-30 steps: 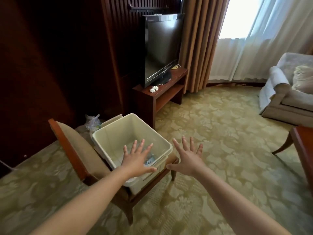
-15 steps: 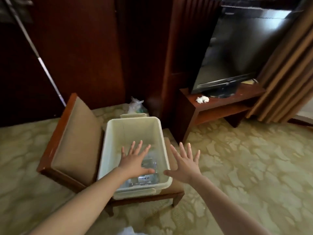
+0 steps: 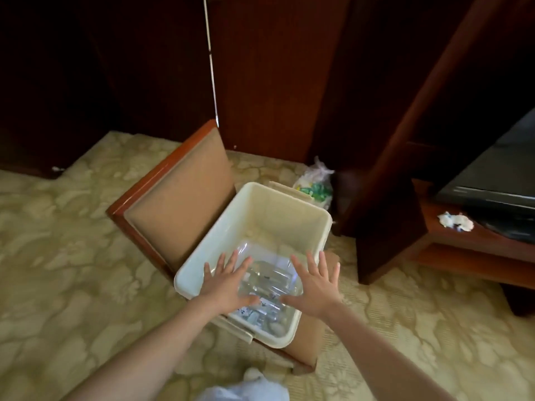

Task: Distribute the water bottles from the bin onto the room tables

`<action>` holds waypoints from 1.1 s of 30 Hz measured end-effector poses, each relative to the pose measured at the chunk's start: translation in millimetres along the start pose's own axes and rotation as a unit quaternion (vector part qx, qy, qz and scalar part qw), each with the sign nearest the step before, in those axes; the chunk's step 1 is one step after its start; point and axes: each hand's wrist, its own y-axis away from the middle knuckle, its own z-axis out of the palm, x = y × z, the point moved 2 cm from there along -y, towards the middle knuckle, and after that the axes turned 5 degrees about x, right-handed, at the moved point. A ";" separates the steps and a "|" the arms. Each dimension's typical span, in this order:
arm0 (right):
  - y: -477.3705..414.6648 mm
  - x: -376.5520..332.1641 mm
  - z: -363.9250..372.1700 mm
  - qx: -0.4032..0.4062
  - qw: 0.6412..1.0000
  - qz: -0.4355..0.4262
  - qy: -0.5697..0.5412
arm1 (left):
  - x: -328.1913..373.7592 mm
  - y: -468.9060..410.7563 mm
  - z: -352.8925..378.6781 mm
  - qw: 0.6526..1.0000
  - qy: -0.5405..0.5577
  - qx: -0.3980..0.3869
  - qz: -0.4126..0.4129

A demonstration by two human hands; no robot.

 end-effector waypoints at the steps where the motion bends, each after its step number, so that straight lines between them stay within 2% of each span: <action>1: -7.7 2.0 -1.5 -0.010 1.000 -0.013 0.010 | 1.8 -5.6 0.5 1.000 0.011 0.002 -0.009; 5: -34.8 14.9 -15.5 -0.034 0.996 -0.064 0.053 | 10.8 -22.8 3.3 0.997 0.061 0.003 -0.055; 10: -68.6 23.1 -24.5 -0.041 0.994 -0.095 0.028 | 9.5 -27.5 6.7 0.991 0.088 -0.009 -0.105; 17: -138.4 15.1 -14.7 -0.110 0.981 -0.158 0.041 | 0.0 -34.6 19.4 0.966 0.172 -0.002 -0.193; 24: -226.2 3.9 2.9 -0.199 0.947 -0.237 0.081 | 8.4 -58.3 33.0 0.916 0.265 0.044 -0.299; 33: -318.3 13.8 66.6 -0.311 0.899 -0.292 0.102 | 26.4 -133.1 88.5 0.882 0.294 -0.009 -0.368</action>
